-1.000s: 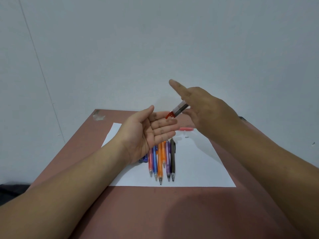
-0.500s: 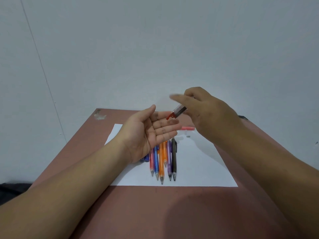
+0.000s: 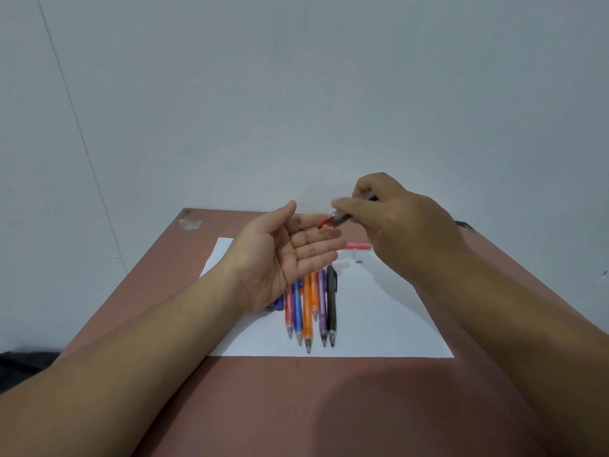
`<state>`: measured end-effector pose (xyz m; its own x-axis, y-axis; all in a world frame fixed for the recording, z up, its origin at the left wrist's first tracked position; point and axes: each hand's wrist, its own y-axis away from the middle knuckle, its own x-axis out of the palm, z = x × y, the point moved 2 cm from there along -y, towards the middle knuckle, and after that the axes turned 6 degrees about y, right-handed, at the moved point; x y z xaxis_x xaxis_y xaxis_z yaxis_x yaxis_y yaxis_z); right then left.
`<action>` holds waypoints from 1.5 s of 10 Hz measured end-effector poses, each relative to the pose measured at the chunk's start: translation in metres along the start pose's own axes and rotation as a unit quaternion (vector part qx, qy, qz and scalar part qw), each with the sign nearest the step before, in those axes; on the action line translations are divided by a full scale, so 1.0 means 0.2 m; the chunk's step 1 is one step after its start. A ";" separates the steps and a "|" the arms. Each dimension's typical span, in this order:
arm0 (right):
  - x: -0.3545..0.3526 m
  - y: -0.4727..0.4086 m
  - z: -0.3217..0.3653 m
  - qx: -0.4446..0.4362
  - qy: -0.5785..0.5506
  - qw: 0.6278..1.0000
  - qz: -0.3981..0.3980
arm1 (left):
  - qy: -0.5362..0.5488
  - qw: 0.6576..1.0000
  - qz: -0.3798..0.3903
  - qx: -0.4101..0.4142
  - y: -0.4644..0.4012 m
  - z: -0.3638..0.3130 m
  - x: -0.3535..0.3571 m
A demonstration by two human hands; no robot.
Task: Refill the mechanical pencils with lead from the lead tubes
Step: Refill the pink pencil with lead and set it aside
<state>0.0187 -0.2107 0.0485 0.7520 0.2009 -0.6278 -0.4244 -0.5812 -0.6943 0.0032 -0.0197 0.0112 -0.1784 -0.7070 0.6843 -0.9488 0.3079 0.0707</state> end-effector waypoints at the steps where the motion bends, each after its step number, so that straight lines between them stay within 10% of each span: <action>1: 0.01 0.00 0.00 0.017 0.021 0.999 0.018 | -0.001 1.000 0.000 0.001 0.00 0.00 0.00; 15: -0.01 0.00 -0.02 0.017 0.037 0.999 0.020 | -0.003 1.000 0.005 -0.008 -0.01 0.00 0.00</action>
<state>0.0185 -0.2135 0.0520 0.7688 0.1176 -0.6285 -0.4711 -0.5605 -0.6811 0.0045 -0.0195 0.0104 -0.1887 -0.7074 0.6811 -0.9428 0.3247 0.0760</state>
